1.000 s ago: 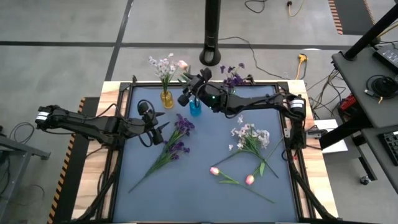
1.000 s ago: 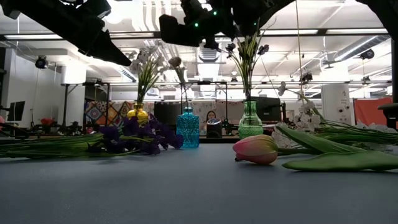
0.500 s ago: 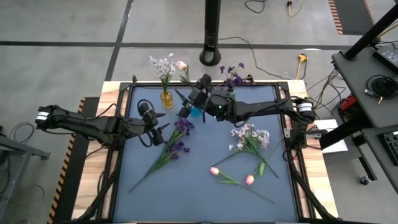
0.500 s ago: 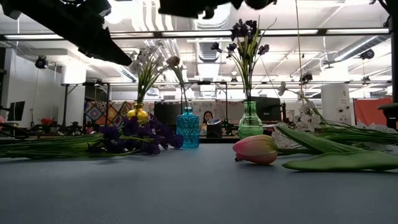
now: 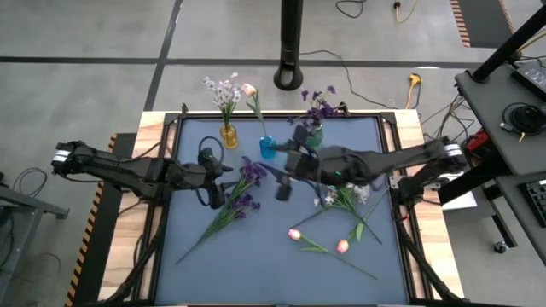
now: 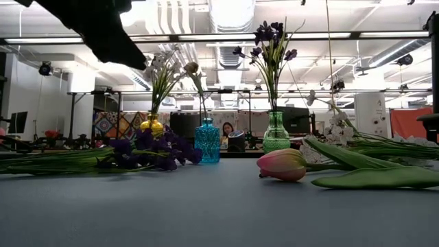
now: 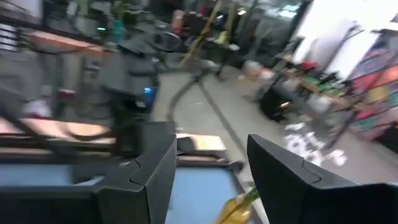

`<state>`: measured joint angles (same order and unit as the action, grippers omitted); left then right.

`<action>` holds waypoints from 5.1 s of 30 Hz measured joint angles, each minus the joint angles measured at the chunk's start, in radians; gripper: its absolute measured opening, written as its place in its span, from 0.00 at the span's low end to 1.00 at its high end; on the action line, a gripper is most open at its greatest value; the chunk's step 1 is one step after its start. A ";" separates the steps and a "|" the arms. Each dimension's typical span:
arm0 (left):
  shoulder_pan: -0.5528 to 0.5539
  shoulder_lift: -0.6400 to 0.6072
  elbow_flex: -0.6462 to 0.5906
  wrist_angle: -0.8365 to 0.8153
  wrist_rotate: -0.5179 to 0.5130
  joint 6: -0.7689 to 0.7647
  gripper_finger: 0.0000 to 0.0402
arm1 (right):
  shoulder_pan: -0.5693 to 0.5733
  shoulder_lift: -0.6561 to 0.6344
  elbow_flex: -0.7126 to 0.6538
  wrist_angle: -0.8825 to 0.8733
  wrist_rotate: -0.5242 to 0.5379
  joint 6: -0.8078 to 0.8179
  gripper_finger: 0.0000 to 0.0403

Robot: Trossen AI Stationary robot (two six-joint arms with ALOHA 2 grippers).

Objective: Sort flowers into vase by color
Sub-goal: Put the top purple flower into the green vase

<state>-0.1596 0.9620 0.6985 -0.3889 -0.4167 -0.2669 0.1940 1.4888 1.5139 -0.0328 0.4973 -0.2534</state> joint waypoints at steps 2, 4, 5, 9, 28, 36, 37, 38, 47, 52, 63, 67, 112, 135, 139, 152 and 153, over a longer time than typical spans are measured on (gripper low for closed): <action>-0.009 0.042 0.029 -0.033 0.001 -0.023 0.51 | 0.038 -0.043 0.000 -0.112 0.000 0.067 0.47; -0.016 0.083 0.066 -0.083 0.004 -0.054 0.51 | 0.072 -0.074 0.000 -0.221 -0.002 0.137 0.47; -0.018 0.105 0.085 -0.117 0.008 -0.075 0.51 | 0.089 -0.089 0.000 -0.279 -0.002 0.175 0.47; -0.027 0.183 0.143 -0.272 0.012 -0.191 0.51 | 0.141 -0.125 0.000 -0.484 -0.009 0.344 0.46; -0.124 0.372 0.158 -0.527 0.246 -0.477 0.64 | 0.305 -0.127 -0.014 -0.830 -0.014 0.616 0.49; -0.203 0.397 0.157 -0.535 0.220 -0.574 0.69 | 0.306 -0.127 -0.051 -0.929 -0.046 0.734 0.55; -0.208 0.406 0.157 -0.536 0.217 -0.593 0.69 | 0.306 -0.127 -0.058 -0.929 -0.050 0.738 0.56; -0.211 0.416 0.157 -0.538 0.216 -0.606 0.68 | 0.306 -0.127 -0.064 -0.928 -0.052 0.743 0.57; -0.215 0.548 0.156 -0.535 0.215 -0.620 0.65 | 0.306 -0.127 -0.082 -0.919 -0.052 0.753 0.62; -0.215 0.606 0.156 -0.528 0.216 -0.634 0.62 | 0.306 -0.127 -0.082 -0.919 -0.052 0.751 0.62; -0.217 0.675 0.156 -0.440 0.230 -0.637 0.48 | 0.306 -0.126 -0.082 -0.919 -0.051 0.737 0.63; -0.219 0.675 0.157 -0.433 0.237 -0.645 0.37 | 0.306 -0.126 -0.082 -0.919 -0.051 0.729 0.62; -0.433 0.201 0.263 0.018 -0.252 -0.029 0.01 | 0.306 -0.126 -0.302 -0.400 0.054 0.488 0.63; -0.290 0.551 0.221 0.798 -0.255 0.363 0.01 | 0.218 -0.051 -0.663 0.812 -0.060 0.103 0.58; -0.278 0.565 0.221 0.803 -0.254 0.363 0.01 | 0.217 -0.051 -0.663 0.825 -0.055 0.102 0.51; -0.277 0.564 0.221 0.801 -0.254 0.355 0.07 | 0.200 -0.052 -0.658 0.829 -0.051 0.095 0.08; -0.277 0.564 0.221 0.801 -0.254 0.355 0.09 | 0.200 -0.052 -0.658 0.829 -0.051 0.096 0.06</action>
<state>-0.4368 1.5256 0.9192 0.4124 -0.6704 0.0876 0.3939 1.4364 0.8555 0.7967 0.4461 -0.1577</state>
